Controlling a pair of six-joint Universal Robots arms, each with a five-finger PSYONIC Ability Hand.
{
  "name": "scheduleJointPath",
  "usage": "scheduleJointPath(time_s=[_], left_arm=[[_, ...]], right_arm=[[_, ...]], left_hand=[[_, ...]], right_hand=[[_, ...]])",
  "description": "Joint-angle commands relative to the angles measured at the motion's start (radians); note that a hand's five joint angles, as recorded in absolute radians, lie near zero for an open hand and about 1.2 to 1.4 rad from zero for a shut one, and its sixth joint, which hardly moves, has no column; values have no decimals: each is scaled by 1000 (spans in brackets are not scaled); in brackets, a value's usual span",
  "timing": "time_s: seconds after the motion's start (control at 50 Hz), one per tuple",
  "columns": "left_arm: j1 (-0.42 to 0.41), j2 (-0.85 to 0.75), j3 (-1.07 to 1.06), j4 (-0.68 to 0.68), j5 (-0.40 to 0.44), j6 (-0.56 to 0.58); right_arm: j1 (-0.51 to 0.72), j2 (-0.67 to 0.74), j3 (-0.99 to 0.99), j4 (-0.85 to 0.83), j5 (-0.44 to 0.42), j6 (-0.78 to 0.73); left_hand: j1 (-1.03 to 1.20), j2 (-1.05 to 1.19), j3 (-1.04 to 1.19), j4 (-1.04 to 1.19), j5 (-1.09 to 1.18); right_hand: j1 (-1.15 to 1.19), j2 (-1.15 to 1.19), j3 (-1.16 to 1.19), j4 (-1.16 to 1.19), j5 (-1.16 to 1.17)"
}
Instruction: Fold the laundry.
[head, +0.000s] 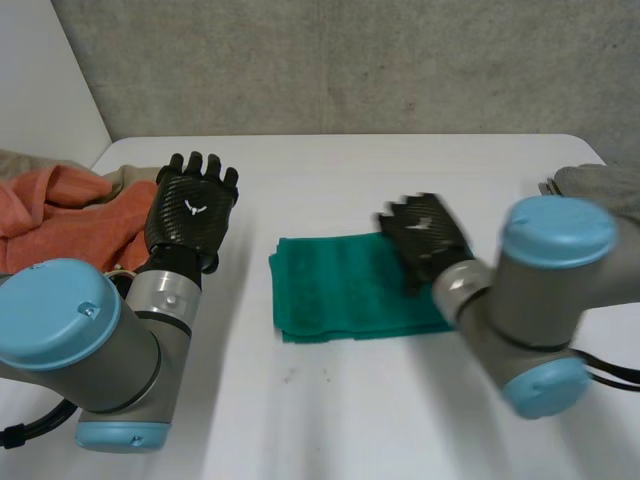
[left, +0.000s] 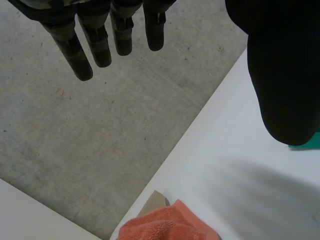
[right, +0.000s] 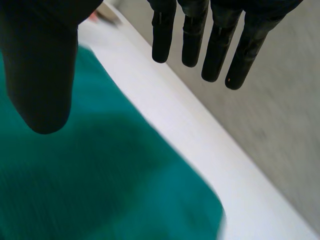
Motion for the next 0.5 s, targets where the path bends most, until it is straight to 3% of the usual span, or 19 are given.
scheduleJointPath(time_s=[0.02, 0.08, 0.16, 0.22, 0.24, 0.4, 0.46, 0.5], left_arm=[[1, -3, 0, 1, 1, 0], [-1, -4, 0, 0, 2, 0], [-3, -7, 1, 1, 2, 0], [-4, -9, 1, 1, 2, 0], [-6, -9, 1, 1, 2, 0], [-7, -3, -2, 1, 1, 0], [-4, -3, 0, 1, 1, 0], [-3, -1, 0, 1, 1, 0]], right_arm=[[-276, -52, 167, 72, -235, -11], [-327, -49, 196, 74, -282, -13], [-359, -26, 212, 62, -284, -21], [-362, 12, 203, 33, -282, -25], [-362, 26, 195, 14, -279, -30], [-350, -2, 155, -15, -172, -120], [-304, -32, 132, -15, -143, -191], [-204, -52, 106, -18, -139, -244]], left_hand=[[-25, -31, -40, -30, -47], [-25, -31, -40, -30, -47], [-25, -31, -40, -30, -47], [-25, -31, -40, -30, -47], [-25, -31, -40, -30, -47], [-25, -31, -40, -30, -47], [-25, -31, -40, -30, -47], [-25, -31, -40, -30, -47]], right_hand=[[298, 247, 250, 255, 252], [316, 265, 268, 273, 270], [363, 312, 315, 320, 317], [679, 628, 631, 636, 633], [1037, 986, 988, 994, 990], [1041, 989, 992, 997, 994], [1041, 989, 992, 997, 994], [1041, 989, 992, 997, 994]])
